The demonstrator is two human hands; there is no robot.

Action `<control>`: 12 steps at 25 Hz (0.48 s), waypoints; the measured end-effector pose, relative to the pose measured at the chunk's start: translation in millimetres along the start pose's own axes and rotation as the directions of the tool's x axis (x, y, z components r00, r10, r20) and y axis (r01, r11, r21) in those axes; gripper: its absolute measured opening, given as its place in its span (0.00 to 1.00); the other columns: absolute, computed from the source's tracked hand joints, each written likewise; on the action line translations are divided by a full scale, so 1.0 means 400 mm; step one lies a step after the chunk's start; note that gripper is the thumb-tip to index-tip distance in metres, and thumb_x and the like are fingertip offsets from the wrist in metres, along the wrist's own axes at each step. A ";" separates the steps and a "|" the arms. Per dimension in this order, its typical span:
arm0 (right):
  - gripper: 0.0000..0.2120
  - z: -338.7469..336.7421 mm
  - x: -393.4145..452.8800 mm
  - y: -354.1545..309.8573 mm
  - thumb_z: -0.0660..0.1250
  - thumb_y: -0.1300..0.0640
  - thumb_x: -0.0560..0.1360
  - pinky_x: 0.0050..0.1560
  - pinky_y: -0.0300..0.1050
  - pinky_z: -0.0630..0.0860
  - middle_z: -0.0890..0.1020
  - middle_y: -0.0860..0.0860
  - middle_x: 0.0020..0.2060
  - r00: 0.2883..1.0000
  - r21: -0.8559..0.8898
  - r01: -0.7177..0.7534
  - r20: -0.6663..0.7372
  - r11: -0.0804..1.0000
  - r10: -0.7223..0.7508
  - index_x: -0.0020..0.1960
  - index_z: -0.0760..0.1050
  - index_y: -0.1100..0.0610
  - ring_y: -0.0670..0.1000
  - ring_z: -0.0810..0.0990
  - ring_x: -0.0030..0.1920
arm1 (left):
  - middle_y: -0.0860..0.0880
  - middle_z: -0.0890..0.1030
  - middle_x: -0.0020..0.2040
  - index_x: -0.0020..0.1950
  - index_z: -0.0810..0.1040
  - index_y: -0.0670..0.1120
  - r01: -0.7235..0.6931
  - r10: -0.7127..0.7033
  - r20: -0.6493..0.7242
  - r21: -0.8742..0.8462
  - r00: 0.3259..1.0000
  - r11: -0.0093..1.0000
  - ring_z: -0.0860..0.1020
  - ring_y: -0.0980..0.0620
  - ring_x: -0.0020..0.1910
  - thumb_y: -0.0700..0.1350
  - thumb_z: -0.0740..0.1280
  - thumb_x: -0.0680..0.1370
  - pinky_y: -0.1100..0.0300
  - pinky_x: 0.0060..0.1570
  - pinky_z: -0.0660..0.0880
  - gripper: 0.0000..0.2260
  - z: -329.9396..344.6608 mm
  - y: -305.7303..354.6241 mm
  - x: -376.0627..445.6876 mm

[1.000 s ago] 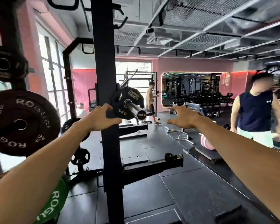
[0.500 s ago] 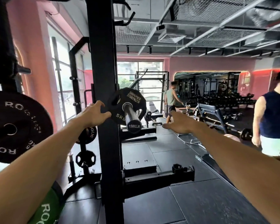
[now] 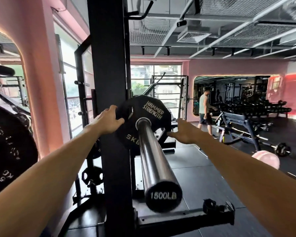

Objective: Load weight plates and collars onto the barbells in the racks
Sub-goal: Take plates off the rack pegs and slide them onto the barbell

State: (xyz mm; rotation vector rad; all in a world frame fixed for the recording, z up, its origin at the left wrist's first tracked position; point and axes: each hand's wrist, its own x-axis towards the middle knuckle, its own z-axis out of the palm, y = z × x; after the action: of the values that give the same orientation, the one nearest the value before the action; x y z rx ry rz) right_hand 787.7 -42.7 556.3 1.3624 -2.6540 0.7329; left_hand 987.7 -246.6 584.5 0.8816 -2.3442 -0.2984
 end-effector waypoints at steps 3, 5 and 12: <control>0.32 0.046 0.089 -0.011 0.68 0.44 0.71 0.60 0.54 0.73 0.70 0.54 0.62 0.999 0.034 0.018 -0.029 0.999 -0.018 0.70 0.66 0.57 0.58 0.75 0.62 | 0.41 0.76 0.64 0.73 0.62 0.46 -0.031 0.031 -0.013 0.015 0.999 0.999 0.75 0.40 0.62 0.51 0.68 0.75 0.47 0.61 0.72 0.29 0.034 -0.011 0.077; 0.39 0.081 0.152 0.006 0.68 0.40 0.64 0.58 0.57 0.75 0.71 0.52 0.59 0.999 0.071 -0.002 -0.047 0.997 0.006 0.69 0.62 0.55 0.58 0.77 0.59 | 0.40 0.77 0.62 0.74 0.61 0.47 -0.049 0.051 -0.036 0.061 0.998 0.997 0.76 0.38 0.61 0.48 0.67 0.76 0.46 0.61 0.73 0.28 0.050 -0.007 0.113; 0.25 0.118 0.209 -0.009 0.68 0.63 0.72 0.54 0.52 0.75 0.77 0.59 0.54 0.971 0.312 -0.121 -0.158 0.942 0.177 0.66 0.63 0.63 0.62 0.77 0.57 | 0.39 0.79 0.56 0.64 0.70 0.43 0.096 -0.065 -0.137 0.231 0.988 0.968 0.78 0.37 0.55 0.42 0.70 0.73 0.49 0.46 0.74 0.21 0.080 0.005 0.151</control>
State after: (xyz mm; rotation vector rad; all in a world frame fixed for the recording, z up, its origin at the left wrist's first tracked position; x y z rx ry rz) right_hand 746.9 -127.9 538.6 1.0879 -2.5965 1.2617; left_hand 931.0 -285.1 588.1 1.0782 -2.2579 0.0081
